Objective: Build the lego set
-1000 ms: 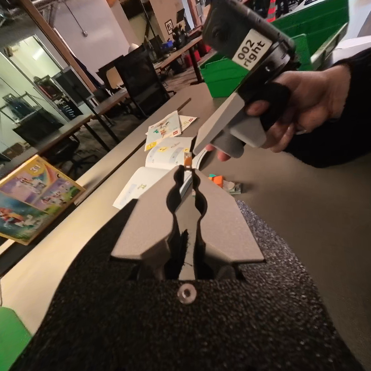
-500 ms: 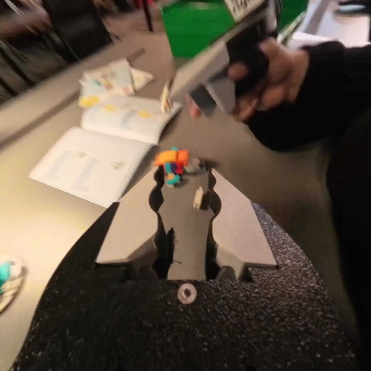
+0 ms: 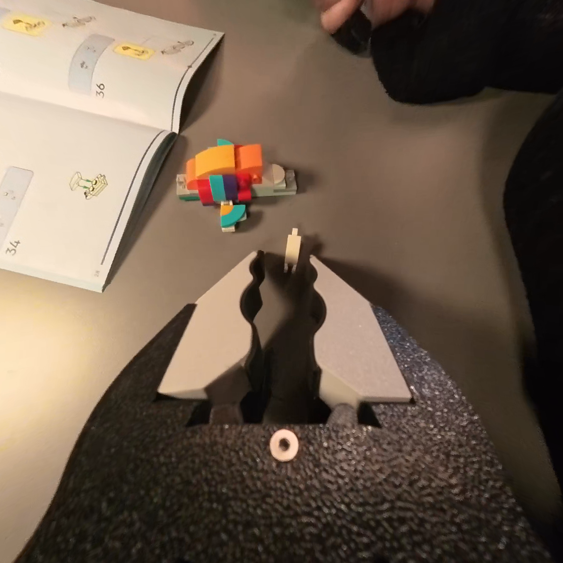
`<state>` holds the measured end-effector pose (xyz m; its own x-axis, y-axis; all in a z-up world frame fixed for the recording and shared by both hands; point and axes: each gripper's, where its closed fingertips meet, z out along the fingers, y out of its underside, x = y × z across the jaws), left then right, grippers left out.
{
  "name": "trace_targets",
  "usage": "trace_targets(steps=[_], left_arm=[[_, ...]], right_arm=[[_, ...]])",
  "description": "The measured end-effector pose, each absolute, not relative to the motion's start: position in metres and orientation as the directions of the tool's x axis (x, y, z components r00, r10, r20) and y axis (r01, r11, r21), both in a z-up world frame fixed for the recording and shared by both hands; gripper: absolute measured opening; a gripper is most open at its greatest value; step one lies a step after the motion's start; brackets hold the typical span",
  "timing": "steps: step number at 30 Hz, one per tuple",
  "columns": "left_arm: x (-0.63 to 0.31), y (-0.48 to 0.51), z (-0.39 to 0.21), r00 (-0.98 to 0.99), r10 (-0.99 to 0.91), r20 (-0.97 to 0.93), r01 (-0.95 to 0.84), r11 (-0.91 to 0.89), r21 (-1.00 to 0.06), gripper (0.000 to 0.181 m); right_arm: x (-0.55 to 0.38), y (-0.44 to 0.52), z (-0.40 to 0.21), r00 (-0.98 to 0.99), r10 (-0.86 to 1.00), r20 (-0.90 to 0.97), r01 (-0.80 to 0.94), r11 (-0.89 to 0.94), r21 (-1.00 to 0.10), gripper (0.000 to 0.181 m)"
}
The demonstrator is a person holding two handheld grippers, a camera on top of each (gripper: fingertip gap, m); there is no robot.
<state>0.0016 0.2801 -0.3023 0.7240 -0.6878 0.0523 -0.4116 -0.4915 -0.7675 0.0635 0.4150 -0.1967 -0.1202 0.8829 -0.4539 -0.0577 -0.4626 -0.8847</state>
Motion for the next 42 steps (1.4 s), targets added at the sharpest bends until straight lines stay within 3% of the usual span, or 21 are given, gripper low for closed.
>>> trace_targets(steps=[5, 23, 30, 42], left_arm=[[0.001, 0.280, -0.302, 0.718, -0.694, 0.047, -0.415, -0.481, -0.772, 0.006], [0.001, 0.280, -0.302, 0.725, -0.686, 0.064, -0.399, -0.494, -0.772, 0.006], [0.000, 0.282, -0.300, 0.739, -0.671, 0.061, -0.379, -0.490, -0.785, 0.016], [0.008, 0.280, -0.301, 0.690, -0.721, 0.054, -0.418, -0.459, -0.784, 0.006]], right_arm=[[0.063, 0.421, -0.200, -0.128, 0.846, -0.518, -0.068, -0.528, -0.846, 0.004], [0.063, 0.430, -0.202, -0.121, 0.803, -0.583, -0.068, -0.593, -0.802, 0.004], [0.060, 0.427, -0.205, -0.115, 0.816, -0.566, -0.045, -0.574, -0.818, 0.004], [0.060, 0.424, -0.204, -0.120, 0.822, -0.557, -0.042, -0.565, -0.824, 0.004]])
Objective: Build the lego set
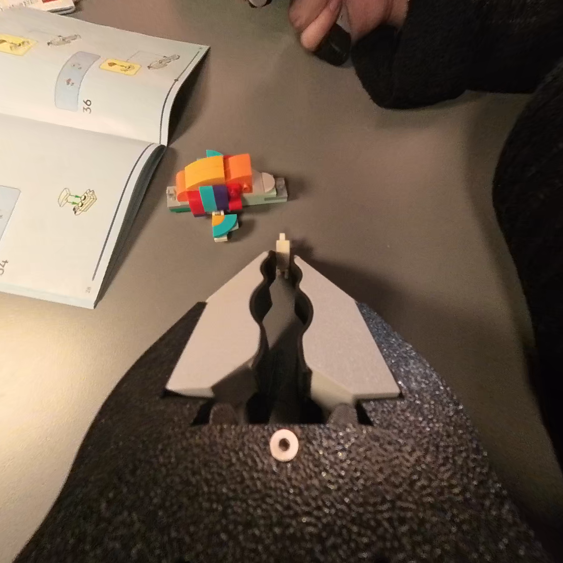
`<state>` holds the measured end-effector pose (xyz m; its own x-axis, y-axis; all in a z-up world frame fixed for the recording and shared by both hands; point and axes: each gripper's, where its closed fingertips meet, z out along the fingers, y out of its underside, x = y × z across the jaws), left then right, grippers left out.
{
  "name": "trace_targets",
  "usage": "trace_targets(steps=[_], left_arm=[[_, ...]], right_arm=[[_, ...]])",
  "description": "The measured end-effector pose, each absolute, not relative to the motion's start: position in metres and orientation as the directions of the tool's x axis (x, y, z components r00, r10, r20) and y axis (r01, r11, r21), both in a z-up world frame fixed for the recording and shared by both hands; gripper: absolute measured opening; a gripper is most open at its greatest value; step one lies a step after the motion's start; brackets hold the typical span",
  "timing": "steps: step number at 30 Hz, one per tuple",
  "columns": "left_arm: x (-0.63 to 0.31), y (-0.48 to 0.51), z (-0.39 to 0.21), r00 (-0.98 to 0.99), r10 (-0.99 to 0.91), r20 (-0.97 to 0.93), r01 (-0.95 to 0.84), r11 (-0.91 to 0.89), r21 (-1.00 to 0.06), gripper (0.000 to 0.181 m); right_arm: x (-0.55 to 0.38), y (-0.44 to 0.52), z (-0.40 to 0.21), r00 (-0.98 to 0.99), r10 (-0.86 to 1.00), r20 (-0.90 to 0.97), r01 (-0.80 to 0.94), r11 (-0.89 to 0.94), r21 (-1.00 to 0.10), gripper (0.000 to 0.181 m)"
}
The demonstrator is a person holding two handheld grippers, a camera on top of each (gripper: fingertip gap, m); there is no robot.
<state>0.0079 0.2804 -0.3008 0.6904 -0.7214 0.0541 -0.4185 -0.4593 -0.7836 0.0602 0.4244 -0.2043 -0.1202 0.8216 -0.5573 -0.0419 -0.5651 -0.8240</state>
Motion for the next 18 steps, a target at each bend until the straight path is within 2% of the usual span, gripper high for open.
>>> trace_targets(steps=[9, 18], left_arm=[[0.007, 0.281, -0.301, 0.701, -0.711, 0.056, -0.411, -0.467, -0.783, 0.006], [0.006, 0.281, -0.301, 0.702, -0.709, 0.063, -0.406, -0.472, -0.783, 0.006]], right_arm=[[0.091, 0.466, -0.186, 0.057, 0.879, -0.473, -0.278, -0.441, -0.854, 0.004], [0.089, 0.466, -0.189, 0.047, 0.872, -0.487, -0.272, -0.458, -0.846, 0.004]])
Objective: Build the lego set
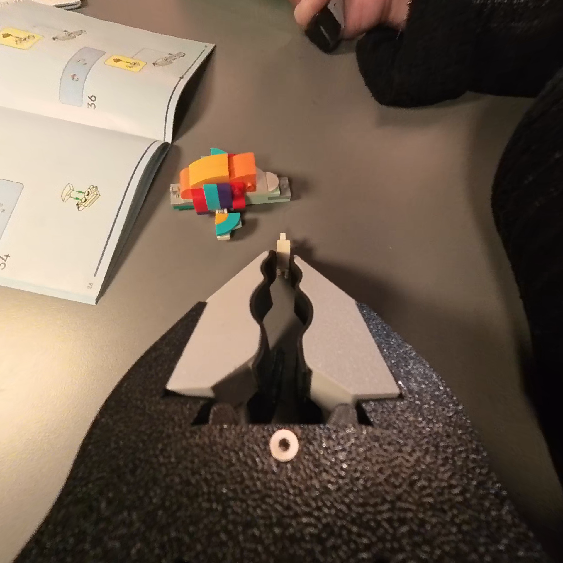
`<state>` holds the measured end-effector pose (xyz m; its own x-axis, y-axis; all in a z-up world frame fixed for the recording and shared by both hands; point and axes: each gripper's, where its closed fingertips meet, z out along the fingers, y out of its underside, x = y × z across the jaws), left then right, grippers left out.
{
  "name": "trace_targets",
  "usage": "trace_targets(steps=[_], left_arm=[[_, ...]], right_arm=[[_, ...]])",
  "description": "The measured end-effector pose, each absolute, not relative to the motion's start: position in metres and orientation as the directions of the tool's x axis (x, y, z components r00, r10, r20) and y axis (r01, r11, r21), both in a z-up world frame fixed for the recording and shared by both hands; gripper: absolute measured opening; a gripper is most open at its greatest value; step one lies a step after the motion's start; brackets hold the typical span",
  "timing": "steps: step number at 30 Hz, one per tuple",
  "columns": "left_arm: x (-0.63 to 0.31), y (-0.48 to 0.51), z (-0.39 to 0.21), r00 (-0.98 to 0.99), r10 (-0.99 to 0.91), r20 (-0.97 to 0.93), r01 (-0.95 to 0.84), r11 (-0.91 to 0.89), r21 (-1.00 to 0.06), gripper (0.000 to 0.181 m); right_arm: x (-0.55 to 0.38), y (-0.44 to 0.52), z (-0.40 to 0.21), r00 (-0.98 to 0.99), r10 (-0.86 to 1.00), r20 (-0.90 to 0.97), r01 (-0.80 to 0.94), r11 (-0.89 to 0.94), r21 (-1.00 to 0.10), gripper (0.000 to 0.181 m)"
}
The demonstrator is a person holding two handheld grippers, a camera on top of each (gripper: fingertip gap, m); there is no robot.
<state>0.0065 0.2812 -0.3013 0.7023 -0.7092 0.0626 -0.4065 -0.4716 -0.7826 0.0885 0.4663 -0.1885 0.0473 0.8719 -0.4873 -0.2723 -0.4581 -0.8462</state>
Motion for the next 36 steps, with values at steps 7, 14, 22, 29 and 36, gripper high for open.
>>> trace_targets(steps=[7, 14, 22, 29, 36], left_arm=[[0.006, 0.281, -0.301, 0.704, -0.707, 0.069, -0.402, -0.476, -0.782, 0.006], [0.006, 0.282, -0.301, 0.704, -0.706, 0.077, -0.396, -0.481, -0.782, 0.006], [0.006, 0.282, -0.301, 0.705, -0.704, 0.084, -0.391, -0.485, -0.782, 0.006], [0.013, 0.289, -0.282, 0.734, -0.649, 0.200, -0.215, -0.502, -0.838, 0.006], [0.040, 0.288, -0.228, 0.499, -0.674, 0.544, 0.229, -0.503, -0.833, 0.006]], right_arm=[[0.088, 0.466, -0.189, 0.048, 0.872, -0.488, -0.270, -0.459, -0.847, 0.004], [0.088, 0.466, -0.189, 0.047, 0.872, -0.487, -0.266, -0.459, -0.848, 0.004], [0.086, 0.466, -0.190, 0.046, 0.878, -0.477, -0.256, -0.451, -0.855, 0.004], [0.070, 0.435, -0.189, -0.027, 0.921, -0.389, -0.166, -0.388, -0.907, 0.004], [0.043, 0.370, -0.183, -0.277, 0.911, -0.305, -0.087, -0.340, -0.936, 0.004]])
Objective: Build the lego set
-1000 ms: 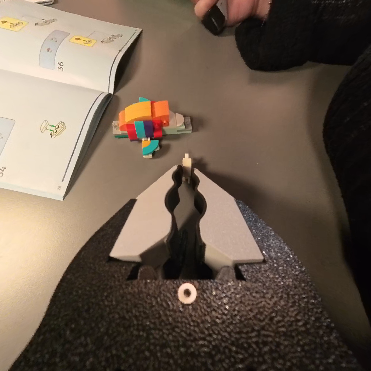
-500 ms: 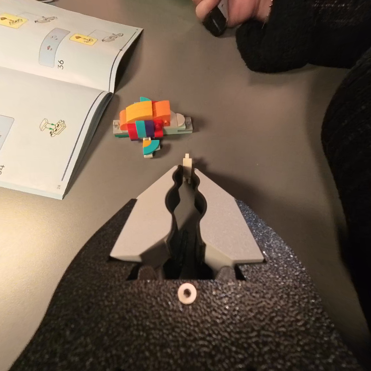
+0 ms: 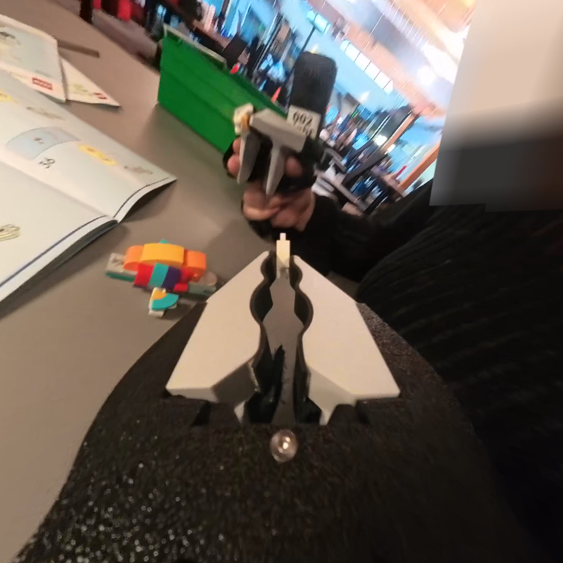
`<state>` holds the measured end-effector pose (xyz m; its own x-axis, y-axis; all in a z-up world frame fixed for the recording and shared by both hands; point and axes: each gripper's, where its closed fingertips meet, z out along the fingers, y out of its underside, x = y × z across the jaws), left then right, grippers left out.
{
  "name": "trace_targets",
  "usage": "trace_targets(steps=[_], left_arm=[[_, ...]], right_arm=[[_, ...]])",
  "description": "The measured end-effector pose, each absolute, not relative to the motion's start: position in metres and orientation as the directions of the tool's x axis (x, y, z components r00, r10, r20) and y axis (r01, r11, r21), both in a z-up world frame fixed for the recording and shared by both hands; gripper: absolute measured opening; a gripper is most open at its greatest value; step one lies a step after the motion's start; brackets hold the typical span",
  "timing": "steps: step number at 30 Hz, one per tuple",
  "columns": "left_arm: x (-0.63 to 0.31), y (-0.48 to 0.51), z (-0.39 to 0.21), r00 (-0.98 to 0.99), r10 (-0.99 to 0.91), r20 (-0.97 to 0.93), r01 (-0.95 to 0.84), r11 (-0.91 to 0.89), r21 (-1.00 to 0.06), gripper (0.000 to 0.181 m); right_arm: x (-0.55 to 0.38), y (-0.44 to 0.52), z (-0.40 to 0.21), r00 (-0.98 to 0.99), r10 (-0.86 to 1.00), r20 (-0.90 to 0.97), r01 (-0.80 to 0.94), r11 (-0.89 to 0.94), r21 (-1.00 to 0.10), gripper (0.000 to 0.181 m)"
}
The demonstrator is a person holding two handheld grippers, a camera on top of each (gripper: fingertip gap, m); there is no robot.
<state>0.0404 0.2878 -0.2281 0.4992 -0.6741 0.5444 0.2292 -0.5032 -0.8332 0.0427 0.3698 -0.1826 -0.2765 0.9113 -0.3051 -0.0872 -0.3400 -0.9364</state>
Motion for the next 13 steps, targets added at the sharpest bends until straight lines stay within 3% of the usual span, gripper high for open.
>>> trace_targets(steps=[7, 13], left_arm=[[0.030, 0.304, -0.201, 0.251, -0.699, 0.670, 0.356, -0.576, -0.735, 0.006], [0.007, 0.315, -0.180, -0.157, -0.611, 0.776, 0.460, -0.741, -0.490, 0.006]], right_arm=[[0.042, 0.372, -0.171, -0.370, 0.900, -0.230, -0.199, -0.319, -0.927, 0.004], [0.026, 0.370, -0.176, -0.447, 0.881, -0.152, -0.164, -0.248, -0.955, 0.003]])
